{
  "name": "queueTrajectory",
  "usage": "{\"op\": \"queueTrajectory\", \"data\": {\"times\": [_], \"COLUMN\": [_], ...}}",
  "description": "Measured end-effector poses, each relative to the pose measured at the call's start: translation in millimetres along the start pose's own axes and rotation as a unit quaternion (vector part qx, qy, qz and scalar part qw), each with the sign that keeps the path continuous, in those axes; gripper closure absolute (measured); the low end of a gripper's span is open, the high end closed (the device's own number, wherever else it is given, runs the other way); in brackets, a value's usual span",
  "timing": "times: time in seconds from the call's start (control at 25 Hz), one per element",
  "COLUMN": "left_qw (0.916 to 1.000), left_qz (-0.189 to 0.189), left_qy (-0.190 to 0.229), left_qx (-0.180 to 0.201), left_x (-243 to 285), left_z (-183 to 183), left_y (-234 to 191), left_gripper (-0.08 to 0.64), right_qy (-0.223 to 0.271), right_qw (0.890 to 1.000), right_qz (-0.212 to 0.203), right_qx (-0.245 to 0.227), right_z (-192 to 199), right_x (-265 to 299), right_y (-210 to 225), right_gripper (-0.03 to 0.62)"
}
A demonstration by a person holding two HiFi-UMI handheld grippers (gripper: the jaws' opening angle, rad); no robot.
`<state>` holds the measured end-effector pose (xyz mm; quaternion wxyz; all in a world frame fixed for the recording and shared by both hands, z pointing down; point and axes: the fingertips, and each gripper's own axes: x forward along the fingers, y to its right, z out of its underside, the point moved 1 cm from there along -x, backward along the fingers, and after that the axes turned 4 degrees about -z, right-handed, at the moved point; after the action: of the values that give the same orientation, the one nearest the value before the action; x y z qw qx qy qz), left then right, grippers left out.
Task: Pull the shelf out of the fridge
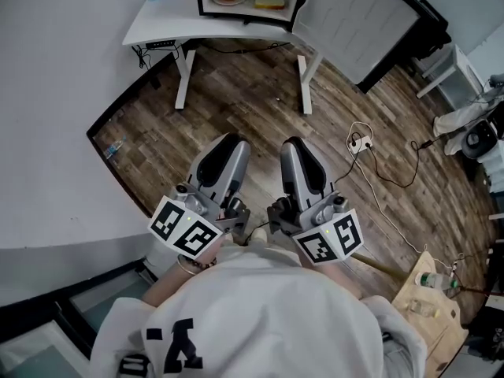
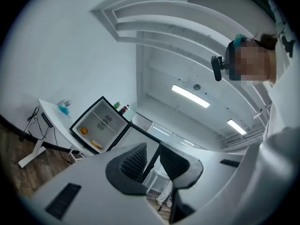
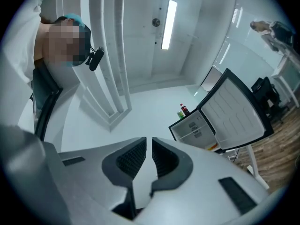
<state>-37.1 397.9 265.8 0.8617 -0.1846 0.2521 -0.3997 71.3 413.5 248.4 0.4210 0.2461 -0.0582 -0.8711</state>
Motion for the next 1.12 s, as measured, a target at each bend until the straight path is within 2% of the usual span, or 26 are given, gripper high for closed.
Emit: {"op": "queueTrajectory", "data": {"times": [0.24,0.88,1.12], "left_qw": [0.9998,0.9996,0.9989], "left_qz": [0.005,-0.025,-0.04], "left_qy": [-0.001,0.017,0.021], "left_qx": [0.02,0.0,0.01], "left_x": [5,17,20], "left_z": [7,46,45], "left_y": [12,34,36], "left_gripper": [0.472,0.489,0.491], "right_qy": [-0.004,-0.018,-0.02], "right_qw": [1.0,0.999,0.998], "right_qz": [-0.014,-0.046,-0.053], "right_qx": [-0.019,0.018,0.028], "right_z": [-1,-10,-12], "right_x": [-6,-35,-36], "right_y": [-1,33,39], "right_gripper": [0.535,0.535,0.535]}}
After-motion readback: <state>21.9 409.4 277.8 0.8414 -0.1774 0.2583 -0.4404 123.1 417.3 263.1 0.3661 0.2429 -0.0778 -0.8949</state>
